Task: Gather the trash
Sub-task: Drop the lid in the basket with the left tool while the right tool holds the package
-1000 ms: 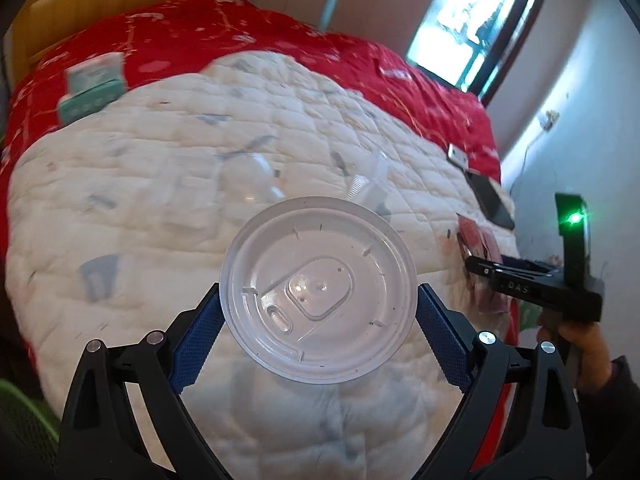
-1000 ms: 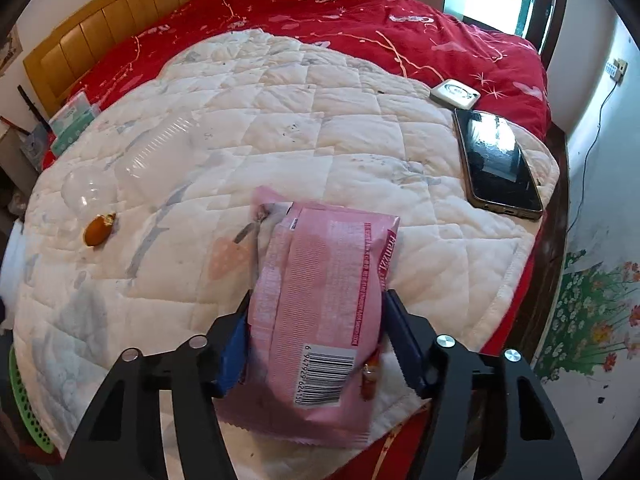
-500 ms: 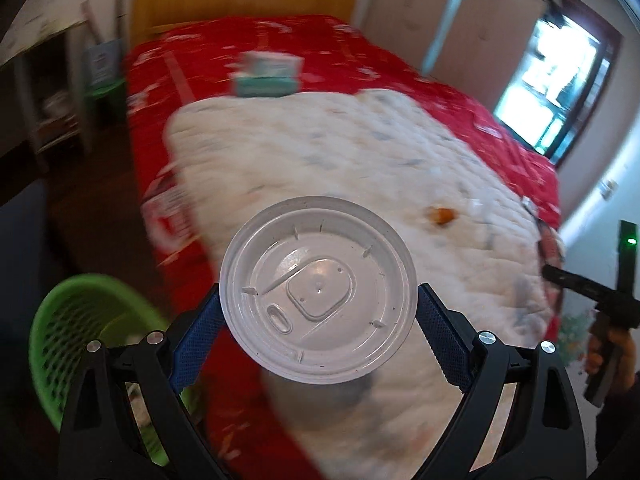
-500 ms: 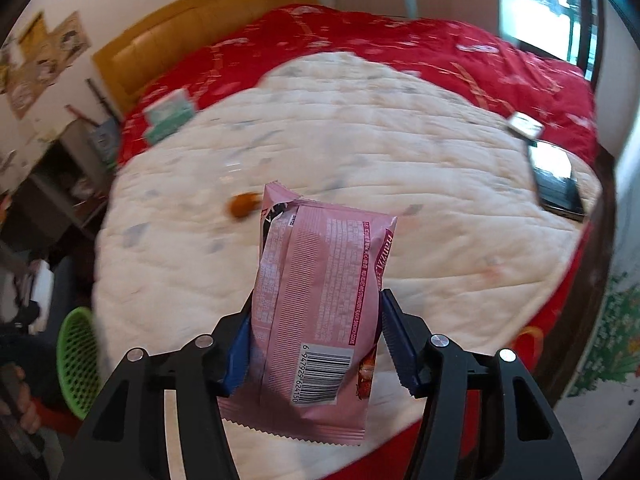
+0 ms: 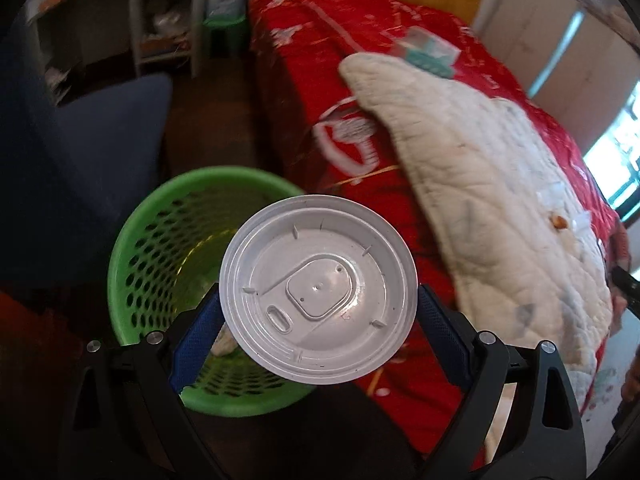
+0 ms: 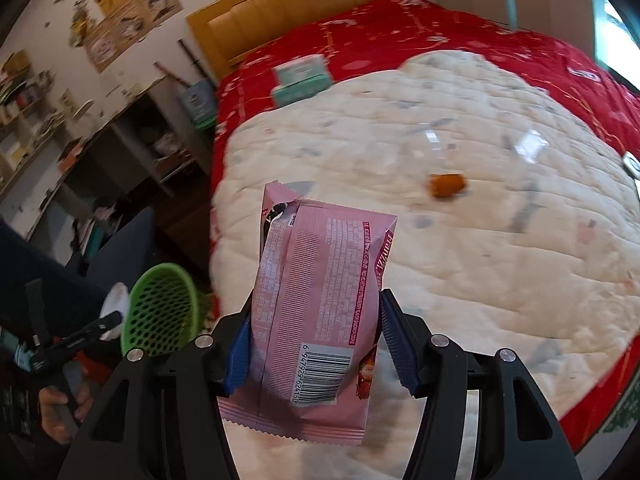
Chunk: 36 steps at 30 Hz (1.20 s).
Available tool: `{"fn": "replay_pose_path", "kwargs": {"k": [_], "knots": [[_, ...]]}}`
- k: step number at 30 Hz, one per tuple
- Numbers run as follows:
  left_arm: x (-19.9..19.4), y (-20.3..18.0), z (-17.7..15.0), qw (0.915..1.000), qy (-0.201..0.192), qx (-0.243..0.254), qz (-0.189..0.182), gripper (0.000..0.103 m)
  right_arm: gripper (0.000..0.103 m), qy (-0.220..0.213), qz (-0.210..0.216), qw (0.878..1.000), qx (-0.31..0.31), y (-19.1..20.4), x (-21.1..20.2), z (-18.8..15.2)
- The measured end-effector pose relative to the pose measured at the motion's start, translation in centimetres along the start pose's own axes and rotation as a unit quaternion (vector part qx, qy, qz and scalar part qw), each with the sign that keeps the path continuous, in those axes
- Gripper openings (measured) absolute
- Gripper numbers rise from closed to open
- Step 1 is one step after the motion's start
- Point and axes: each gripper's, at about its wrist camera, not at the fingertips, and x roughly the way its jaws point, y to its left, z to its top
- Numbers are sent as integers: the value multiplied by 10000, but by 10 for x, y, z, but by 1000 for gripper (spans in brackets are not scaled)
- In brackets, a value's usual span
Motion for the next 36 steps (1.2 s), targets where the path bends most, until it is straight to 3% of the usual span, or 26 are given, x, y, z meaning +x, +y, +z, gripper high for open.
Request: {"fn": "replay_pose_path", "kwargs": {"k": [12,18,36], "knots": [[37,48,-13,9969,514,-596,-91,93,56,321,431,9973,-503,63,27,-6],[31,57,-20,9960,405,-771,-221,97,56,441,620,9944,-730,85,39,-9],[-47,100,-36,9940,-336,-992,325,96,58,1026,1345,9765,-1337,179,89,-17]]}}
